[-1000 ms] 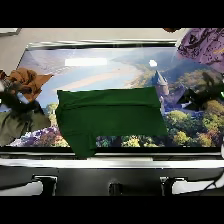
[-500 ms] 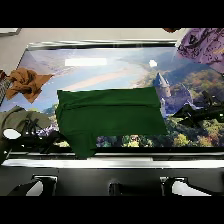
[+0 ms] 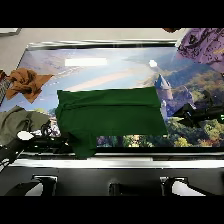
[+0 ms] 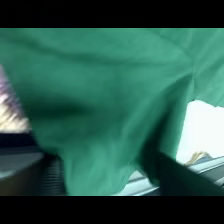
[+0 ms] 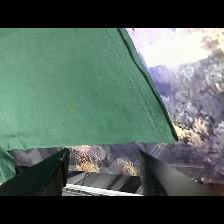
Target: Fold the clothes and pants, and hang the long-sleeved shirts on hangers.
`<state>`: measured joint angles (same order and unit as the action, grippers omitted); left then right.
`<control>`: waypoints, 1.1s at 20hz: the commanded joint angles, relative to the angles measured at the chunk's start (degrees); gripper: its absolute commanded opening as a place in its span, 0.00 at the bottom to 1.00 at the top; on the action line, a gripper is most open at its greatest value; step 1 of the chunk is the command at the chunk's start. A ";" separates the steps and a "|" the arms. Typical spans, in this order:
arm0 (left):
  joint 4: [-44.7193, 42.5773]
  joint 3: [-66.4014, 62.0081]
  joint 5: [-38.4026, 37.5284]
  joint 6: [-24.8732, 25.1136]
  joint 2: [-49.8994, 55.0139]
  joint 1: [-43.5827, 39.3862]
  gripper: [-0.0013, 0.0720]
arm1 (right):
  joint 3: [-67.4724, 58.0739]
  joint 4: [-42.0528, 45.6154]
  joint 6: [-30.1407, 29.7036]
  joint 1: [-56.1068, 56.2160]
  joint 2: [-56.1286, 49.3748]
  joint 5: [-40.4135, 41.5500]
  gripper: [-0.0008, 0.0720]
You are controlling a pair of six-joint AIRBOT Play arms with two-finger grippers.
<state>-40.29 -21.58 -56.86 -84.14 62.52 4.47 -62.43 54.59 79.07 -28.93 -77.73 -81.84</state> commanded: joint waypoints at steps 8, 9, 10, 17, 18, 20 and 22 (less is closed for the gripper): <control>3.19 -1.22 0.85 1.66 2.84 -2.71 0.05 | 0.42 4.79 0.04 -0.11 -4.20 0.83 0.67; 3.19 -1.38 0.61 1.66 2.84 -2.71 0.05 | 0.44 4.68 -0.50 -0.04 -5.95 0.76 0.67; 3.19 -1.49 0.44 1.66 2.84 -2.71 0.05 | 0.44 4.61 -0.81 -0.04 -7.65 1.03 0.67; 3.19 -1.51 -0.81 1.05 2.84 -2.71 0.05 | 0.46 4.31 -3.67 -0.04 -14.27 2.03 0.67; 3.19 -1.51 -1.07 1.05 2.84 -2.71 0.05 | 0.55 3.96 -3.89 -0.04 -14.91 1.84 0.67; 3.19 -1.51 -1.25 1.05 2.84 -2.71 0.05 | 1.55 2.32 -4.72 -0.04 -15.56 1.64 0.67; 3.19 -1.51 -1.22 1.05 2.84 -2.71 0.05 | 3.93 1.36 -5.49 -0.04 -15.72 1.77 0.67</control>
<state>-37.10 -23.03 -57.74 -83.09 65.34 1.80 -60.53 57.12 74.94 -29.02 -92.51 -80.25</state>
